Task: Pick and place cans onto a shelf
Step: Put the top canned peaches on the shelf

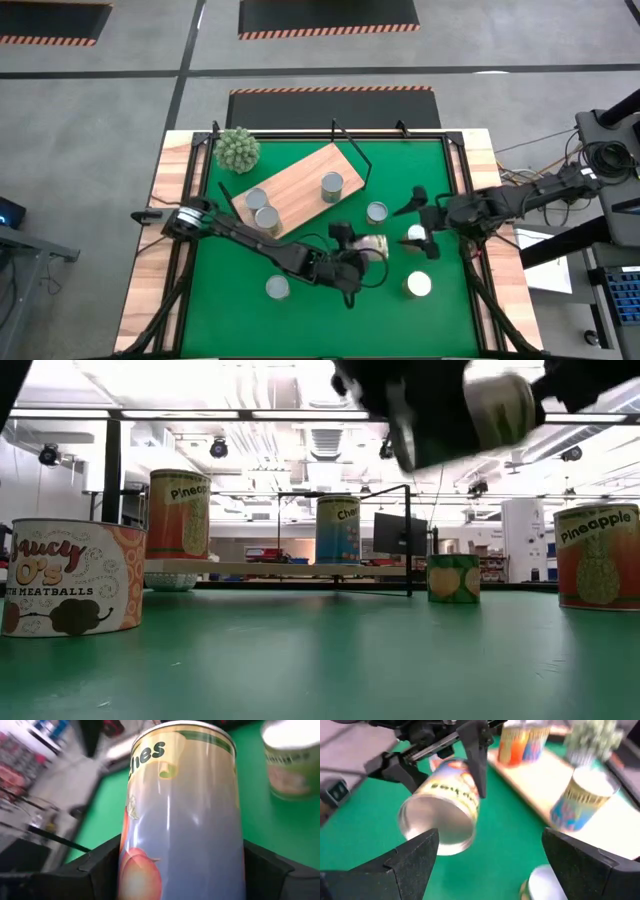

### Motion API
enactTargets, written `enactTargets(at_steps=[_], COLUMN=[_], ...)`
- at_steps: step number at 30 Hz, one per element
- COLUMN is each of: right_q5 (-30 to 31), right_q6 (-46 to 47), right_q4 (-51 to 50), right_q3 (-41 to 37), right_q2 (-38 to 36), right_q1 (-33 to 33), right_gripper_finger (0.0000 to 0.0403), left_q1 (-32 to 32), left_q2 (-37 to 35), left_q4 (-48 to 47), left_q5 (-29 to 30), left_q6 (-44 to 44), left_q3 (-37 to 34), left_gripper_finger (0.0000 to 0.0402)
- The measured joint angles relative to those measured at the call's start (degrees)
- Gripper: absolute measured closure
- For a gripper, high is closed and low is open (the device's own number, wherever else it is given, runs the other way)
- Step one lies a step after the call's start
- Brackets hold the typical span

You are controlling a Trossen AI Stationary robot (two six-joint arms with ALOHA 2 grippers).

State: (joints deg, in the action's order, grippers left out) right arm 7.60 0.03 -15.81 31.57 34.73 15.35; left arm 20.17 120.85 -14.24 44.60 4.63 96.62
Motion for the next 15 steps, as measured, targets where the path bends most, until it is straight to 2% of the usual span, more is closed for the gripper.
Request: enactTargets(at_steps=[4,8,15], right_q5=[0.0,0.0,1.1], right_q6=[-1.4,-1.6,-3.2], right_q4=[2.9,3.8,5.4], right_q3=[0.0,0.2,2.1], right_q2=[-1.9,-1.7,0.5], right_q1=[0.0,0.0,0.0], right_gripper_finger=[0.006,0.006,0.006], left_q1=[0.4,0.4,0.1], left_q2=[-4.5,-8.2,-14.2], left_q4=[2.4,11.3,41.4], left_q5=[1.4,0.6,-2.4], left_q6=[6.5,14.2,21.6], left_q3=[-0.3,-3.4,-20.0], left_gripper_finger=[0.0117,0.0117,0.0116])
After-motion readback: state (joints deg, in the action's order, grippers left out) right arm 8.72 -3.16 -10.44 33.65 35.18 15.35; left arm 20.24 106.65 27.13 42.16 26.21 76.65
